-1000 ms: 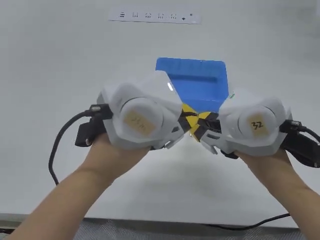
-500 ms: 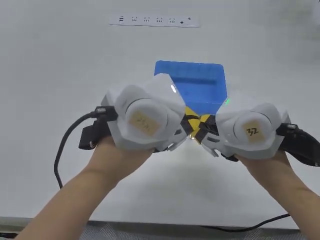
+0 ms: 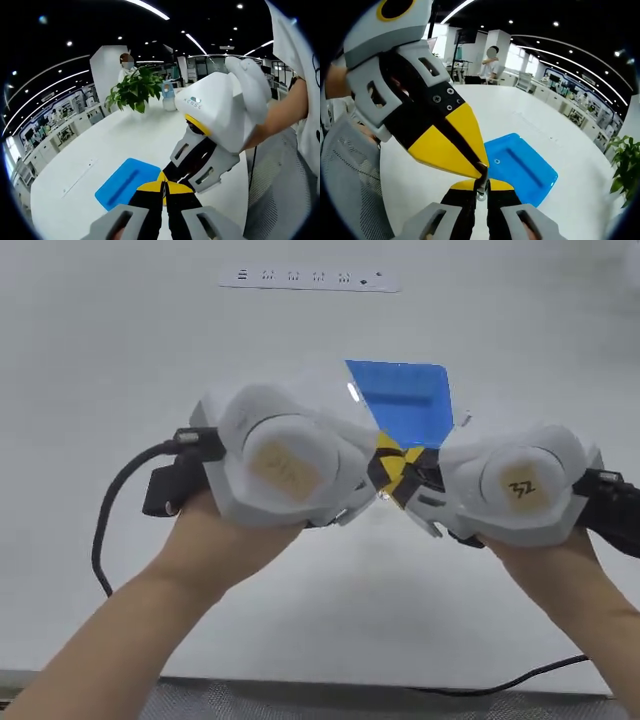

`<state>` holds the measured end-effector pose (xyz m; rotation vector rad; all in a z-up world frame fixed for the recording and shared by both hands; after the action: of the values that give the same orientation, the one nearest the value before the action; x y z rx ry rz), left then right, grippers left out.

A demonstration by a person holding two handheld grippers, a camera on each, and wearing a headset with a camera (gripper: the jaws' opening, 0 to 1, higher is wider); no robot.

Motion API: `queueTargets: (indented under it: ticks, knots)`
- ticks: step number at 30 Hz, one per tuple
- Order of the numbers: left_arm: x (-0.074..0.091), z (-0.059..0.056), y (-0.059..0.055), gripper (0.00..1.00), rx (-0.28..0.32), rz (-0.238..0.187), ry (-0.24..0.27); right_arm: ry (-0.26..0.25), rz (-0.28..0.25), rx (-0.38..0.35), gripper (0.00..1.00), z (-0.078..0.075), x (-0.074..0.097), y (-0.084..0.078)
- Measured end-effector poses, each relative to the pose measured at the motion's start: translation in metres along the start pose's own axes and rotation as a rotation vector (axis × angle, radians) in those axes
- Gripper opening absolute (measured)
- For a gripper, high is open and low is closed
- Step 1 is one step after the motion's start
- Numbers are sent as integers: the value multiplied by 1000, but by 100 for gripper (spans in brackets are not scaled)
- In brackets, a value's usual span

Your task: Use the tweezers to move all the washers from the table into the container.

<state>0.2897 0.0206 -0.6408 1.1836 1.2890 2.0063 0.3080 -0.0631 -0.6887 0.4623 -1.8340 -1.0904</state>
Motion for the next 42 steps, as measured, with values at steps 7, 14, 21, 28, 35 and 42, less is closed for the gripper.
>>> queueTargets:
  ticks: [7,14,21,28,35,42]
  knots:
    - [8,16,13,0,20,-48,28,-10,-33,43,3,-12,-1,22]
    - [10,28,20,0,-7,-60,54,-22,-53,81,3,-22,-7,34]
    - [2,45,17,0,-2,-63,83,-36,-54,96,3,-34,-20,39]
    - [-12,58,11,0,30,-33,91,-23,-45,70,3,-45,-35,33]
    - [-29,72,-4,0,19,7,81,4,-10,74,3,-51,-54,26]
    - [-38,73,-18,0,28,44,65,30,38,72,3,-52,-68,14]
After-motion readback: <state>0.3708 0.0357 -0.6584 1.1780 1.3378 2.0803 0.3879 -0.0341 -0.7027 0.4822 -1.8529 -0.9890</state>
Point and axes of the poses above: the centre of the closed fingertips' face, and the gripper's own axes: x roughly backward along the fingers, z roughly to its left, y roughly out of its top, the point moved 8 cm from there along x, roughly backward along the fingers, and after that the axes turned 6 degrees about -z, right-handed, at the moved point
